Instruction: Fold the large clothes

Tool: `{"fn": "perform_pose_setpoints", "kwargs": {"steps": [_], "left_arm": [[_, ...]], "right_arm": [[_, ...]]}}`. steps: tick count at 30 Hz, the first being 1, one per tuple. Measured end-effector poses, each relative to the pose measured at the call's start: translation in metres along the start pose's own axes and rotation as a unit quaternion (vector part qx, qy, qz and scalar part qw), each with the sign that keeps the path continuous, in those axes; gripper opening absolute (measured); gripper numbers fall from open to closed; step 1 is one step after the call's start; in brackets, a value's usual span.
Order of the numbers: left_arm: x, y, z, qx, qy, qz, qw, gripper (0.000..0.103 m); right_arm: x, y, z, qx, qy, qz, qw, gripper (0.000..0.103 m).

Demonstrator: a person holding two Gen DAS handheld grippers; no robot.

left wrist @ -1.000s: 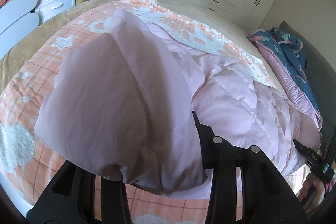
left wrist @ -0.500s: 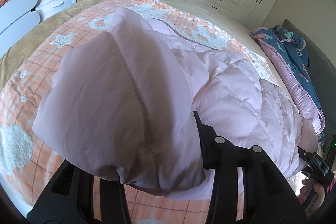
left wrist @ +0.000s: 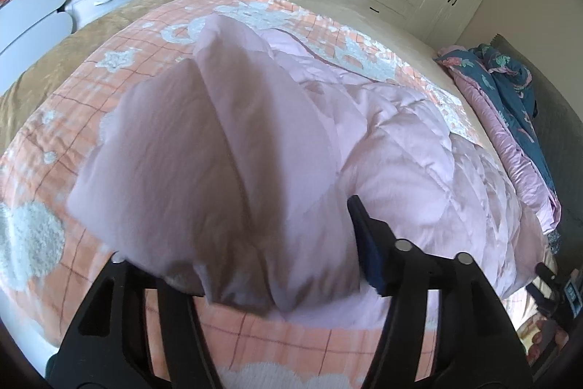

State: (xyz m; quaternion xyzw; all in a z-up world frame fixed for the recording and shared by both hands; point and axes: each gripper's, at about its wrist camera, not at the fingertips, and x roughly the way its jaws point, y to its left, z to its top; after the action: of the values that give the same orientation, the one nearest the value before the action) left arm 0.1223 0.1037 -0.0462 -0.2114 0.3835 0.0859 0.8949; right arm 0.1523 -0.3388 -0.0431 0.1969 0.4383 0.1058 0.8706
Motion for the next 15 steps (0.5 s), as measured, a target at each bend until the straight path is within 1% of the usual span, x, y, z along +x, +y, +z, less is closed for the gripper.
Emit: {"fn": "perform_pose_setpoints", "kwargs": {"steps": [4, 5, 7, 8, 10, 12, 13, 15], "left_arm": [[-0.015, 0.001, -0.004, 0.007, 0.0, 0.001, 1.0, 0.065], [-0.019, 0.001, -0.005, 0.01, -0.001, 0.003, 0.9999, 0.069], [-0.026, 0.001, -0.006, 0.015, -0.002, 0.005, 0.9999, 0.073], [-0.032, 0.001, -0.008, 0.018, -0.004, 0.006, 0.9998, 0.078], [-0.041, 0.0, -0.011, 0.023, -0.007, 0.006, 0.9997, 0.082], [-0.05, -0.001, -0.014, 0.029, -0.01, 0.009, 0.9995, 0.084], [-0.057, -0.002, -0.016, 0.034, -0.016, 0.012, 0.9992, 0.084], [-0.069, -0.005, -0.019, 0.044, -0.026, 0.014, 0.9986, 0.092]], "right_arm": [[-0.021, 0.007, -0.002, -0.024, -0.021, -0.004, 0.999, 0.099], [-0.026, 0.009, -0.003, -0.029, -0.026, -0.004, 0.999, 0.099], [-0.037, 0.014, -0.008, -0.043, -0.035, -0.004, 0.998, 0.099], [-0.042, 0.016, -0.01, -0.05, -0.038, -0.002, 0.998, 0.099], [-0.051, 0.022, -0.014, -0.064, -0.045, -0.001, 0.997, 0.099], [-0.061, 0.028, -0.02, -0.078, -0.051, 0.002, 0.996, 0.099], [-0.066, 0.032, -0.023, -0.086, -0.055, 0.002, 0.995, 0.099], [-0.078, 0.04, -0.028, -0.102, -0.065, 0.004, 0.993, 0.099]]}}
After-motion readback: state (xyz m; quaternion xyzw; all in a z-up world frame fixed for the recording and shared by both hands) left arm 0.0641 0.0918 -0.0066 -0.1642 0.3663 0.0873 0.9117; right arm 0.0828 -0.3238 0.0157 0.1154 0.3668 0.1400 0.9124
